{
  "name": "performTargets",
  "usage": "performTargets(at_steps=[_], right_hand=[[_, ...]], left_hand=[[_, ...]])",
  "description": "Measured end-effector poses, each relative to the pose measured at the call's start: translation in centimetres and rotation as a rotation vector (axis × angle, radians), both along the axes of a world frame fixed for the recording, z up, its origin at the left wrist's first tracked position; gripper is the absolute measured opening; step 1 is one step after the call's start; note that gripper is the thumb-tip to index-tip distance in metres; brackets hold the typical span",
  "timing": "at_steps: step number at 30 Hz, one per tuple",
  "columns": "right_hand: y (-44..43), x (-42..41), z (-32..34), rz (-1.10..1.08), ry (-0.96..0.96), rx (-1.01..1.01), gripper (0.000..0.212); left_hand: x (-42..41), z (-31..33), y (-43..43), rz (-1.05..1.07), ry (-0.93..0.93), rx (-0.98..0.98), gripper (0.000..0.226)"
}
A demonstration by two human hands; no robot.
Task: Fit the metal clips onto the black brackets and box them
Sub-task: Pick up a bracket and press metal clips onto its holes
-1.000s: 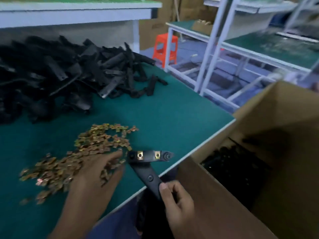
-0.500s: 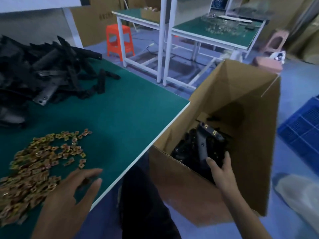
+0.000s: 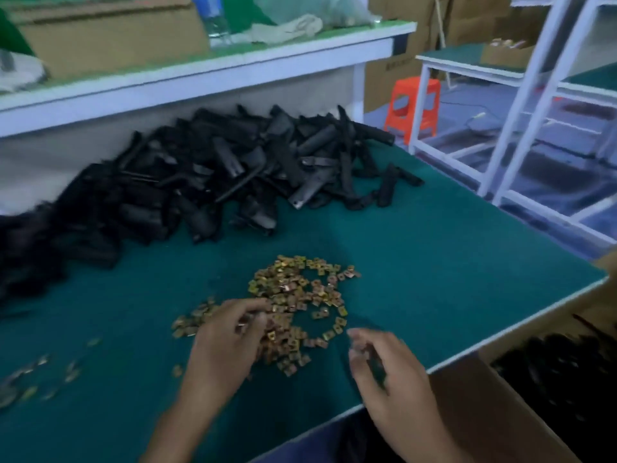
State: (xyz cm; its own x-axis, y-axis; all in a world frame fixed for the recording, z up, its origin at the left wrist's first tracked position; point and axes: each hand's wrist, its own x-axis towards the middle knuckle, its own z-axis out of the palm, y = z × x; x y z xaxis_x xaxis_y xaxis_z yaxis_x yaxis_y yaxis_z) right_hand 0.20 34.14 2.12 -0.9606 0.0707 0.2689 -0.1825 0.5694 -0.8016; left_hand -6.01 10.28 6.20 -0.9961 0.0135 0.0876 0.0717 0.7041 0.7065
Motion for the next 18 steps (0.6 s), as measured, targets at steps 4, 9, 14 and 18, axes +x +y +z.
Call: performTargets(at_steps=[4, 9, 14, 18], right_hand=[[-3.6, -2.3, -0.2, 0.07, 0.002, 0.086, 0.018], [-4.6, -3.1, -0.9, -0.077, 0.103, 0.21, 0.012], [-4.9, -3.4, -1.1, -0.126, 0.156, 0.289, 0.008], [-5.4, -4.0, -1.1, -0.134, 0.107, 0.373, 0.035]], left_hand=[[-3.4, -0.4, -3.0, 0.149, 0.033, -0.022, 0.014], [-10.5, 0.1, -3.7, 0.197, -0.026, -0.029, 0.019], [-18.9, -0.3, -1.2, 0.24, -0.201, 0.065, 0.041], [-23.2, -2.0, 0.0, 0.43, -0.306, 0.378, 0.044]])
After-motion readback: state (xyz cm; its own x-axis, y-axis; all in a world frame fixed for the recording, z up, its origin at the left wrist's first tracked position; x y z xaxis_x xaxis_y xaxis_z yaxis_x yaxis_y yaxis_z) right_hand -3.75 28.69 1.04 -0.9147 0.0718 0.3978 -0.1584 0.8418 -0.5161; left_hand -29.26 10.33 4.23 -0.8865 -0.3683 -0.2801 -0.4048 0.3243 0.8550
